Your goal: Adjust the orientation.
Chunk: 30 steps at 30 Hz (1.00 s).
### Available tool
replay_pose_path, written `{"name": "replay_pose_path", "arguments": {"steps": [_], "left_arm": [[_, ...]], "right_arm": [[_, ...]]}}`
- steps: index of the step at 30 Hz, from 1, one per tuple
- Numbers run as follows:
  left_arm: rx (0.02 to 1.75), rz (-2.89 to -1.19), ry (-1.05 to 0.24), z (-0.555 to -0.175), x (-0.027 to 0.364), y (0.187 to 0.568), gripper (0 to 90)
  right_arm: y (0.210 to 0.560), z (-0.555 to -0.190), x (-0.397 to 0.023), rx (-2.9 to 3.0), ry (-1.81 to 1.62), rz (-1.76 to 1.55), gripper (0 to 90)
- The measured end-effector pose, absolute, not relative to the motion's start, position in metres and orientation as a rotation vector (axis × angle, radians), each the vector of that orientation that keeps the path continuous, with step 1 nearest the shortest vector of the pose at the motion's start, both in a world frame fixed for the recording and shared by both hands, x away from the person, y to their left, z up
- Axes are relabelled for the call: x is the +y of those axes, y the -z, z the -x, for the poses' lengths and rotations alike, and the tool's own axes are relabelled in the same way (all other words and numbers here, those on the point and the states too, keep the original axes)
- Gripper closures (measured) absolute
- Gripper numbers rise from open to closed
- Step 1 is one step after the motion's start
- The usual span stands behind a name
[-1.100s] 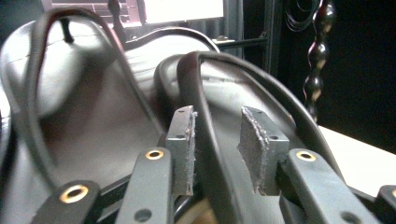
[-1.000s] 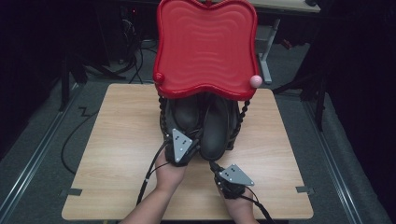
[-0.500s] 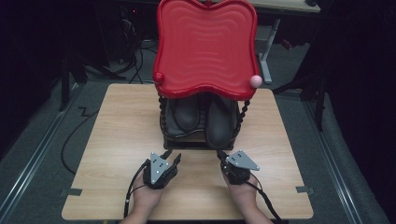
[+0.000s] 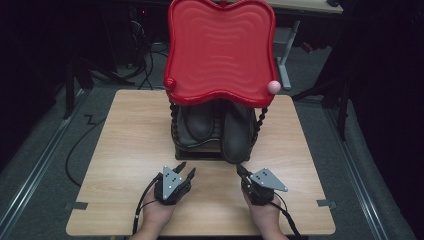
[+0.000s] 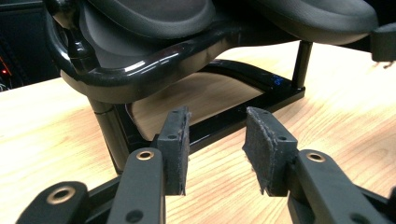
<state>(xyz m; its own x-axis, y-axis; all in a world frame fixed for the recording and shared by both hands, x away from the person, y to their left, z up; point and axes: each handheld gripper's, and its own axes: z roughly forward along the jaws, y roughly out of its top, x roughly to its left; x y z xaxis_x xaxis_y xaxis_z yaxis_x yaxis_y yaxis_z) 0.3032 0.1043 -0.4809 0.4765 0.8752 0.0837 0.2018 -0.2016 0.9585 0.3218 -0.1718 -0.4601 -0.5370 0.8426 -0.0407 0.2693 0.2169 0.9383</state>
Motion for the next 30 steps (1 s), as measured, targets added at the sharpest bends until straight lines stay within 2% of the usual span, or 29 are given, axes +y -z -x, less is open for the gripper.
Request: {"name": "replay_pose_path", "arguments": {"steps": [9, 18, 30], "left_arm": [[0.919, -1.706, -0.800, -0.303, 0.101, 0.484, 59.2], [0.909, -1.734, -0.797, -0.304, 0.099, 0.486, 58.4], [0.907, -1.751, -0.789, -0.304, 0.099, 0.489, 57.9]], "right_arm": [[0.449, -0.352, -0.172, 1.918, -1.299, -1.071, 88.7], [0.453, -0.336, -0.181, 1.877, -1.346, -1.083, 88.1], [0.439, -0.367, -0.167, 1.848, -1.301, -1.068, 88.6]]}}
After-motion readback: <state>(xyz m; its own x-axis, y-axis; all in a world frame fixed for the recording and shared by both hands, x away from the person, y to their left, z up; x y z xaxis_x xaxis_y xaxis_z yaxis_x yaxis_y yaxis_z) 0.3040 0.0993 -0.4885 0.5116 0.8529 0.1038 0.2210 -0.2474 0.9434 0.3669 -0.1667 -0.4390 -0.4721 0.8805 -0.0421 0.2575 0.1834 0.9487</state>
